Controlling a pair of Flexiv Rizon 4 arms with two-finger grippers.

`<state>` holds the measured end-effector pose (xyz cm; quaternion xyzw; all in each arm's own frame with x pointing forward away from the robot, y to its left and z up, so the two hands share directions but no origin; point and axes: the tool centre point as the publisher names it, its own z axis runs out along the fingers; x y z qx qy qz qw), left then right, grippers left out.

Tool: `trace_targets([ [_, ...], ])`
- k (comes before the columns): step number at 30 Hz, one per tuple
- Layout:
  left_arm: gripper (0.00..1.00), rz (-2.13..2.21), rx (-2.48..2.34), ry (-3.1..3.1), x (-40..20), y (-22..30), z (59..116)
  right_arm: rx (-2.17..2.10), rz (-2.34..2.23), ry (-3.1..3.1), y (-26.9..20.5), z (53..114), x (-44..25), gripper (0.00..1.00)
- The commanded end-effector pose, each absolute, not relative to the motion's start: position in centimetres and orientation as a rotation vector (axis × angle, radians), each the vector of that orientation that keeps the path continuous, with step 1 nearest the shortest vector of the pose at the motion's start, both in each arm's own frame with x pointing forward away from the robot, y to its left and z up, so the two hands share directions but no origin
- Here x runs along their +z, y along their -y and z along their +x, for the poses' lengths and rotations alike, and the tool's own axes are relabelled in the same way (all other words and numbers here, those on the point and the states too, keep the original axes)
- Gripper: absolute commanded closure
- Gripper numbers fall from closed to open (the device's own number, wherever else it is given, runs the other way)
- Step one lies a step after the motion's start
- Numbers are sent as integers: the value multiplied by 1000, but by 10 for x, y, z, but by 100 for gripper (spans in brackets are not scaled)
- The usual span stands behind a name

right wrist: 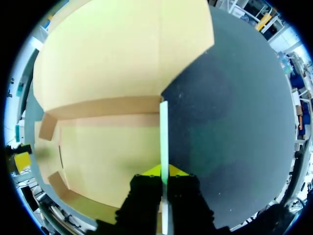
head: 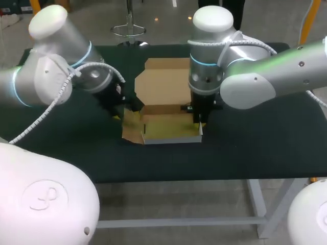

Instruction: Assemble the packaging by folding the flat box into shape, placing the metal phone stand inside, and closing the box properly

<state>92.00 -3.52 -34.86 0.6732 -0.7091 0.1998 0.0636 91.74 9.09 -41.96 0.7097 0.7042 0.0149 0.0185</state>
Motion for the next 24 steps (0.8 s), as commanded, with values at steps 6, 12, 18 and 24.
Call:
trace_targets([
  [6, 22, 1848, 834, 2033, -347, -11, 905, 38, 2203, -2187, -92, 918, -419, 100],
  [12, 66, 1800, 847, 1969, -358, -20, 908, 38, 2203, -2187, -92, 918, -419, 100],
  [18, 63, 1758, 851, 1943, -368, -22, 910, 38, 2203, -2187, -92, 918, -419, 100],
  [24, 66, 1719, 863, 1920, -378, -23, 910, 38, 2203, -2187, -92, 918, -419, 100],
])
